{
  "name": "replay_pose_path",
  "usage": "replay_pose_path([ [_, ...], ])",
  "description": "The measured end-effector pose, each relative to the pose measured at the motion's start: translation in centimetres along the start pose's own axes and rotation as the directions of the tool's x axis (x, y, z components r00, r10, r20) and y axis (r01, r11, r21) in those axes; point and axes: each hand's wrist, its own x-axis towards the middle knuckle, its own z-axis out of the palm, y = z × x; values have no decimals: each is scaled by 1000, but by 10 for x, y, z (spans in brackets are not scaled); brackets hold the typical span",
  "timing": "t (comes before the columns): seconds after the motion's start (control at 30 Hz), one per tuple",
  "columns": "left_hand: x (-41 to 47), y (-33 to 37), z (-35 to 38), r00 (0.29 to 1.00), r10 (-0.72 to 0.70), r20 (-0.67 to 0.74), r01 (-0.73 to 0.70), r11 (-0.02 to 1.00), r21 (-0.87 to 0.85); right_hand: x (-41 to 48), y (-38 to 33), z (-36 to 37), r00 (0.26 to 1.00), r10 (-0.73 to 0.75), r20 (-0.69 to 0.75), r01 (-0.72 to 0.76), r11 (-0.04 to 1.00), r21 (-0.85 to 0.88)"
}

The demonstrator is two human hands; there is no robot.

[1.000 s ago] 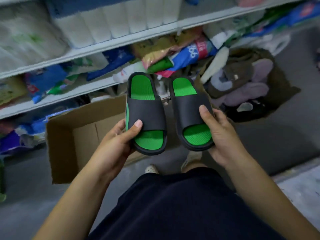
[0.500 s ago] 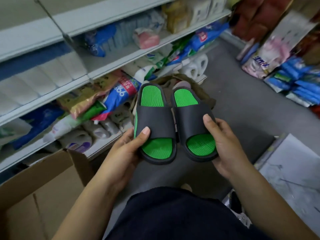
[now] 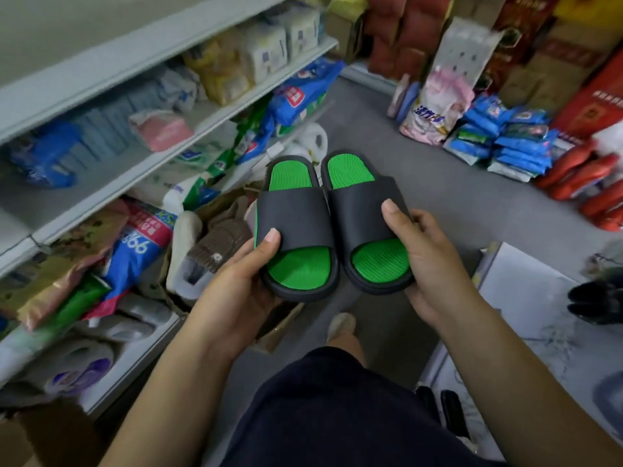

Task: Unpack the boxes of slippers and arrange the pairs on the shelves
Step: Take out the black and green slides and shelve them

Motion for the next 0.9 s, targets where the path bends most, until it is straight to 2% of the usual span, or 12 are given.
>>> replay_pose_path([
  [0.37, 176, 72, 113, 973, 108, 203, -104, 994, -27, 171, -126, -19, 986, -161, -34, 160, 987, -17],
  [0.53, 261, 126, 163, 961, 213, 178, -213, 977, -18, 261, -191, -7, 975, -218, 42, 219, 976, -14],
  [0.77, 342, 192, 213, 904, 384, 190, -405, 910, 86, 374, -253, 10, 947, -310, 84, 315, 948, -51],
  [0.9, 382, 238, 243, 847, 511, 149, -530, 834, 152, 438, -292, 33, 889, -435, 143, 446, 893, -55],
])
